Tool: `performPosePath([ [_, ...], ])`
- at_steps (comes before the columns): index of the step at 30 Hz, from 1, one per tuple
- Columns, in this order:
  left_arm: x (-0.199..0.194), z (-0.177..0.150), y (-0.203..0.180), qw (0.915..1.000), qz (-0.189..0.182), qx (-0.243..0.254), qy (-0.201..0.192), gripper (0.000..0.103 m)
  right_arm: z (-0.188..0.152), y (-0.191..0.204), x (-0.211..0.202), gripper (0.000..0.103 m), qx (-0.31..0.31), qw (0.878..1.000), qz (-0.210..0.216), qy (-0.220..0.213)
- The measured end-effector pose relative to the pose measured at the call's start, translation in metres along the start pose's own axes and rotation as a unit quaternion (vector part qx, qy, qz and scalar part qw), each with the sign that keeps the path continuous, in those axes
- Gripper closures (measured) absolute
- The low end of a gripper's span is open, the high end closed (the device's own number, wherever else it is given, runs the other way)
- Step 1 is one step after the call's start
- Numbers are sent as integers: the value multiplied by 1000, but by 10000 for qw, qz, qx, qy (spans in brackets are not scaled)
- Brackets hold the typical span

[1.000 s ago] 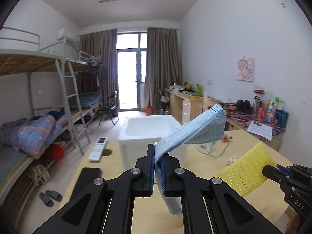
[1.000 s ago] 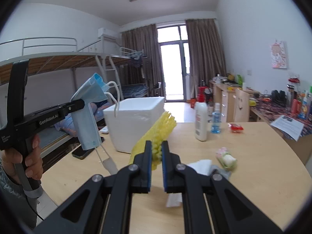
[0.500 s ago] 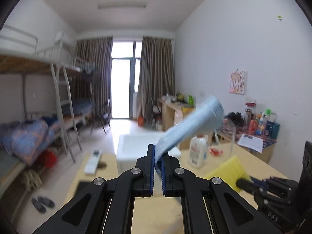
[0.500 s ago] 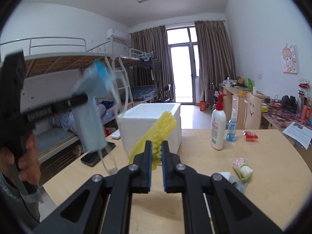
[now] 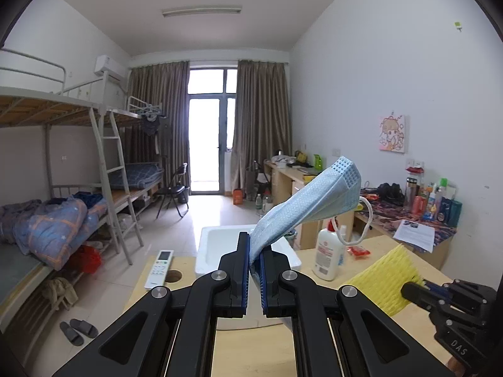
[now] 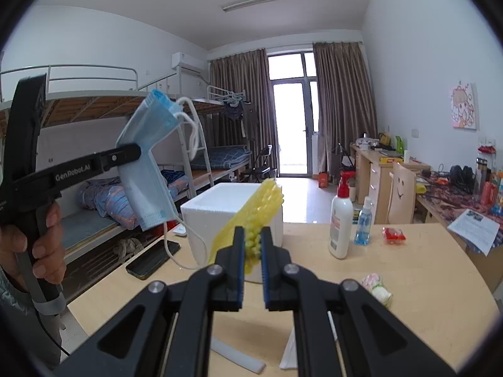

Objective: Organize soft objects
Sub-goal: 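Carry the yellow net in the right tool while the left carries the mask to the foam box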

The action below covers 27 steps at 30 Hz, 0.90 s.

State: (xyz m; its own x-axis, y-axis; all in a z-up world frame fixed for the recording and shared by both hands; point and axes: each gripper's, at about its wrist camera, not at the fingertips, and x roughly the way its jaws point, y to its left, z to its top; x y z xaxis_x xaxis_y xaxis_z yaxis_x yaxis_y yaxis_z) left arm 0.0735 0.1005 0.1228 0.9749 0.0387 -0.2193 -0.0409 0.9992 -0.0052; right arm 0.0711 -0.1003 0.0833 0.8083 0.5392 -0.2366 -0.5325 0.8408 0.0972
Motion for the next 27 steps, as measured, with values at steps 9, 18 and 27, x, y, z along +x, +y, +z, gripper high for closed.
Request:
performPosePath([
  [9,20,4,15,9997,172,-73,158,97,26,11,25,92,-202,9998,35,-11],
  [18,39,11,33,9989,397,-186,187,97,50,24,56,92,-495,9988,31,6],
  [27,57,19,44,9981,529,-244,208,97,59,21,84,92,-574,9983,78,58],
])
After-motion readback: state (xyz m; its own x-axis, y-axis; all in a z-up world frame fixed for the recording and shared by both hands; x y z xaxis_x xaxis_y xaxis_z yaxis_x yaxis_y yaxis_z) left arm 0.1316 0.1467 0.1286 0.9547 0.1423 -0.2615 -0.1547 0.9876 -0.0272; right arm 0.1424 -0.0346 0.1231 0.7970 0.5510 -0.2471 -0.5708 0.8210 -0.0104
